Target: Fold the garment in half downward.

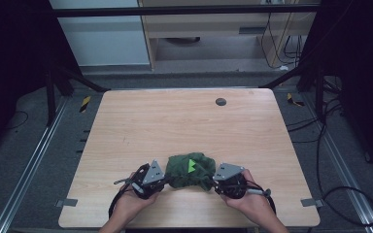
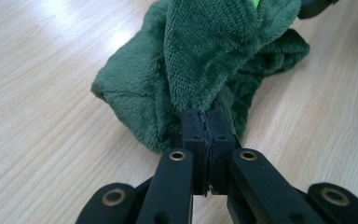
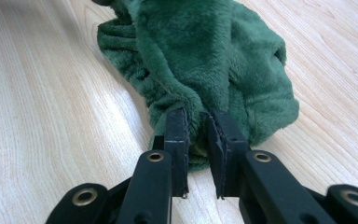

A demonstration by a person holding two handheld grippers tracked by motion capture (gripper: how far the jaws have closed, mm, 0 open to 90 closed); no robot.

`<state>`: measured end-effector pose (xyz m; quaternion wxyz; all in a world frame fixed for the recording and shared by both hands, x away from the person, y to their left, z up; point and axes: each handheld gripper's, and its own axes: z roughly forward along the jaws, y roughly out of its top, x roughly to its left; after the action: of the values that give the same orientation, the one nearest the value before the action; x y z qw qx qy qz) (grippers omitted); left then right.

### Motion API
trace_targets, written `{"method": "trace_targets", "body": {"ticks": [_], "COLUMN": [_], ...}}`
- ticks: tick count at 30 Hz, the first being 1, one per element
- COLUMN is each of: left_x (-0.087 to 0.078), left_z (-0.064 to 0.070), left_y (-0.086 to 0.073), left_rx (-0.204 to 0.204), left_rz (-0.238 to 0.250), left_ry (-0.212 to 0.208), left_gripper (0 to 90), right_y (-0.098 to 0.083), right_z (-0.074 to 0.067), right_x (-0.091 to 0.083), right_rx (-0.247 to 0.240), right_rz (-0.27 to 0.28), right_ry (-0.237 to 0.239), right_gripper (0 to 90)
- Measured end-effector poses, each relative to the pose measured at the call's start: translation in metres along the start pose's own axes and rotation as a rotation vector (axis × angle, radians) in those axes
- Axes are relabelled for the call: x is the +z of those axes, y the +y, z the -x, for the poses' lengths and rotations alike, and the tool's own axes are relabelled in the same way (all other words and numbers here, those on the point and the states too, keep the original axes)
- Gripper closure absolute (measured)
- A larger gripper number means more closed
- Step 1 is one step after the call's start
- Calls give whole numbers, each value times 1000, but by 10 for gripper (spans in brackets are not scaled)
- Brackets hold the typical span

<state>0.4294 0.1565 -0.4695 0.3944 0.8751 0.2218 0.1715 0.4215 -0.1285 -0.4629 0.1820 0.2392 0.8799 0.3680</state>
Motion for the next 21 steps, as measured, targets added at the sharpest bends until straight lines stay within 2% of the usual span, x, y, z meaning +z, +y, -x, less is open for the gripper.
{"method": "trace_targets", "body": {"ticks": [15, 20, 21], "left_x": [-4, -7, -8], "left_z": [8, 11, 12], "left_y": [-16, -18, -19], "left_rx": [-11, -15, -11], "left_rz": [-6, -11, -11], "left_ry": [-9, -17, -14], "left_gripper": [877, 850, 822], "right_y": [-7, -8, -8], "right_z": [-6, -7, -7], "right_x": [-4, -7, -8], "right_rx": [-1, 2, 4], "right_rz": [-10, -6, -5], "right_ry": [-2, -5, -5], "right_gripper": [739, 728, 721]}}
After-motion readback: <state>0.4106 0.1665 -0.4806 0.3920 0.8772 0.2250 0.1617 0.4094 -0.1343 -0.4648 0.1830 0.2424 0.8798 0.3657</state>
